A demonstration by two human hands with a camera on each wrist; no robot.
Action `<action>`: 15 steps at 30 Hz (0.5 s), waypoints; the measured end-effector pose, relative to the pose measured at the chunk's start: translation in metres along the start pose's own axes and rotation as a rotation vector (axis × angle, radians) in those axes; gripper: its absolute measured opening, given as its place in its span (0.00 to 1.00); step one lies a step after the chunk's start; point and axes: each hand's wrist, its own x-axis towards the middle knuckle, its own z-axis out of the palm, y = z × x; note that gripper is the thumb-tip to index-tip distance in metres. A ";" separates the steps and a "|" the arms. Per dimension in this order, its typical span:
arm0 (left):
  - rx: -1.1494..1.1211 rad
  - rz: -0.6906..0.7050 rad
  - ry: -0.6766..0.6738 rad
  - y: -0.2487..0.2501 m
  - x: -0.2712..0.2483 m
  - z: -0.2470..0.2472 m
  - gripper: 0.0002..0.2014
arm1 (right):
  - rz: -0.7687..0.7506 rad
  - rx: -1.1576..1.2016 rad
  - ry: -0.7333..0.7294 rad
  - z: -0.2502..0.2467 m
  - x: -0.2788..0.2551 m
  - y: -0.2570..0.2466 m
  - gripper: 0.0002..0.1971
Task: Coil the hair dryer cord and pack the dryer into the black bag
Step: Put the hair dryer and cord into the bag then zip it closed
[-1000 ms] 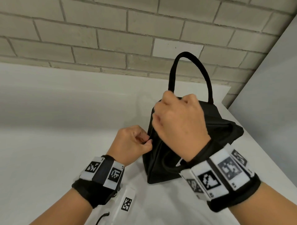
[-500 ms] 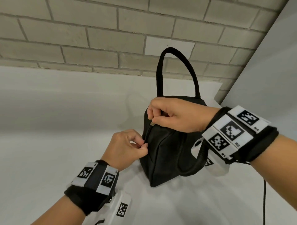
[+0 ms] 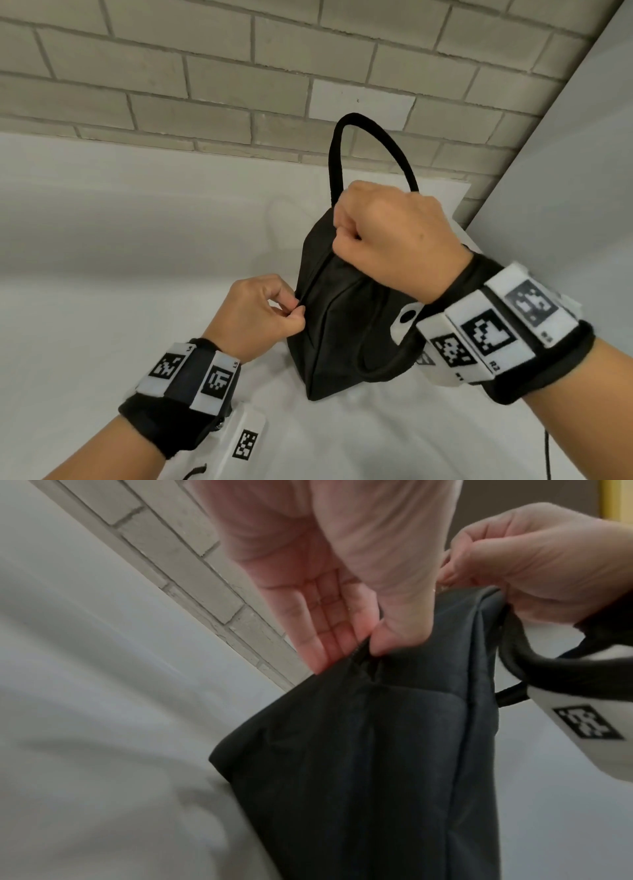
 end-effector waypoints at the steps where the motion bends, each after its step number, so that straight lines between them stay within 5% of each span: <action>1: 0.011 -0.002 0.003 0.000 0.000 -0.001 0.17 | 0.036 0.003 0.009 -0.004 0.002 0.003 0.06; 11: 0.087 -0.061 0.026 0.000 0.006 -0.010 0.12 | 0.473 0.362 -0.011 -0.012 0.013 0.057 0.12; 15: 0.130 -0.079 0.039 -0.003 0.010 -0.014 0.09 | 0.605 0.506 -0.021 -0.007 0.011 0.092 0.07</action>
